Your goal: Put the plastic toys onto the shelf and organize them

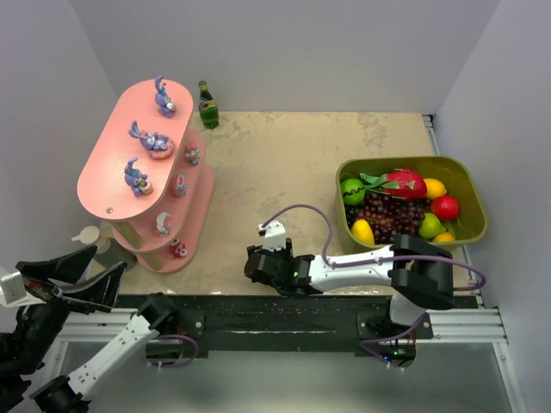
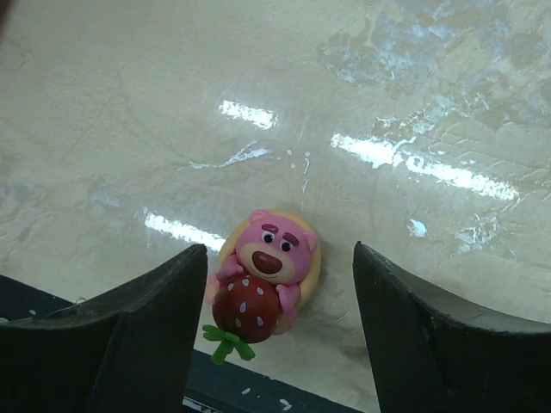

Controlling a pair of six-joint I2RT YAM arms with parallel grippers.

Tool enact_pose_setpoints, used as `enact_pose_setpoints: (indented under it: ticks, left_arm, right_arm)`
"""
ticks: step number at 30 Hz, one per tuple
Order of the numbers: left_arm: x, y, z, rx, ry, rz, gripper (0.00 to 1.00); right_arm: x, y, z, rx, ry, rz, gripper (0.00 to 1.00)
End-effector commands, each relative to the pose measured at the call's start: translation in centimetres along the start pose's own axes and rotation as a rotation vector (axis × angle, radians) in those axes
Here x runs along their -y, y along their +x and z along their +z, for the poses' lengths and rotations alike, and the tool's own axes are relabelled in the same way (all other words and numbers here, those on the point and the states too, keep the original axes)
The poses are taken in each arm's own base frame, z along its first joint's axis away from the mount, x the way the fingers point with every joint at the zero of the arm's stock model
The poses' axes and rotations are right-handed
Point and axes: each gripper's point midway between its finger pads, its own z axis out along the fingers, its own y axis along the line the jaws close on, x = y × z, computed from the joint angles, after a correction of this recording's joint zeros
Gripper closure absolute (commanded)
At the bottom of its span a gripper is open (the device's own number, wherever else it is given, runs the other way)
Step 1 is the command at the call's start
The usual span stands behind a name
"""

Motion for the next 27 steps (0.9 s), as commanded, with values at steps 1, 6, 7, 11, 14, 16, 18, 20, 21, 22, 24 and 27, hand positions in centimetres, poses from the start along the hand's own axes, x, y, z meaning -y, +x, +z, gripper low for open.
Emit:
enact_pose_setpoints:
  ticks: [1, 6, 7, 11, 14, 16, 18, 20, 21, 22, 24, 27]
  left_arm:
    - [0.2, -0.8, -0.7, 0.028, 0.014, -0.025, 0.01]
    - [-0.4, -1.7, -1.5, 0.051, -0.011, -0.019, 0.0]
    - [-0.5, -1.7, -1.6, 0.052, -0.014, -0.018, 0.01]
    - [-0.7, -1.8, -1.7, 0.054, -0.022, -0.015, 0.01]
    - [-0.7, -1.8, -1.9, 0.055, -0.02, -0.015, 0.01]
    - [-0.7, -1.8, -2.0, 0.055, -0.021, -0.015, 0.0]
    - [-0.8, -1.9, -2.1, 0.056, -0.023, -0.019, 0.0]
    - [-0.8, -1.9, -2.1, 0.057, -0.022, -0.019, 0.0]
    - [-0.8, -1.9, -2.2, 0.058, -0.022, -0.02, 0.0]
    - [-0.8, -1.9, -2.1, 0.057, -0.022, -0.021, 0.01]
    - [-0.8, -1.8, -2.1, 0.056, -0.023, -0.02, 0.01]
    - [-0.7, -1.8, -2.1, 0.054, -0.018, -0.023, 0.0]
  right_arm:
    - [0.1, -0.9, -0.6, 0.036, 0.045, 0.08, 0.31]
    - [-0.7, 0.3, -1.0, 0.017, 0.032, 0.062, 0.32]
    - [-0.8, 0.5, -0.9, 0.014, 0.031, 0.063, 0.34]
    - [-1.6, 1.6, -0.8, -0.002, 0.015, 0.045, 0.36]
    - [-2.0, 2.2, -0.5, -0.016, 0.016, 0.033, 0.42]
    - [-2.3, 2.2, -0.6, -0.016, 0.013, 0.034, 0.44]
    - [-2.4, 2.4, -0.8, -0.015, 0.013, 0.035, 0.46]
    - [-2.5, 2.4, -0.8, -0.013, 0.011, 0.042, 0.53]
    - [-2.5, 2.4, -0.8, -0.011, 0.014, 0.042, 0.62]
    - [-2.4, 2.3, -0.8, -0.009, 0.02, 0.042, 0.67]
    - [-2.5, 2.3, -0.7, -0.01, 0.021, 0.045, 0.86]
    - [-2.9, 1.9, -0.6, 0.0, 0.021, 0.05, 1.0]
